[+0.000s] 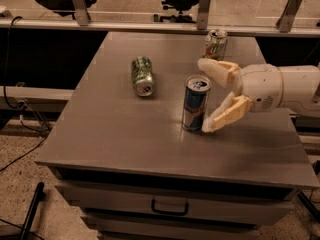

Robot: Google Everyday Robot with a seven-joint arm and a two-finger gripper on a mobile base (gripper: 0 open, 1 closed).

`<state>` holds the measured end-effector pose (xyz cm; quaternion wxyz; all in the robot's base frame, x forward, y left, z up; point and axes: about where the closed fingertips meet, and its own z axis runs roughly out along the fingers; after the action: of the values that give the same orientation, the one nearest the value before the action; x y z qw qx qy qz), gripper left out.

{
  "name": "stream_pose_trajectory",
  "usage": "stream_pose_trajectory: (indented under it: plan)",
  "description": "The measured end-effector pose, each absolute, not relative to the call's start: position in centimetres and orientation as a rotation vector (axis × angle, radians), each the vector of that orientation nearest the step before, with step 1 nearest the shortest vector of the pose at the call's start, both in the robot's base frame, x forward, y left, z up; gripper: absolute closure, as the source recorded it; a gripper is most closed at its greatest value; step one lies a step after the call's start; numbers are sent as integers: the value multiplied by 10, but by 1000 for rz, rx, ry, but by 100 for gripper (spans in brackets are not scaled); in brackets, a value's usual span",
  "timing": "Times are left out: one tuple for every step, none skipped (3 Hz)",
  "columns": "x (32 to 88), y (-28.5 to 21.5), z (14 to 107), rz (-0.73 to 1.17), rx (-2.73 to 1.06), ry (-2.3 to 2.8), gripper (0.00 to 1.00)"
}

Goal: Knock redbull can over

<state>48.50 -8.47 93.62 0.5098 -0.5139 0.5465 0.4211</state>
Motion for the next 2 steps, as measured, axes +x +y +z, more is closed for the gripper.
stream_pose_trajectory:
  plan:
    - [491, -84, 929, 1000, -1260, 1311, 0]
    - [492, -86, 923, 992, -1276, 1291, 0]
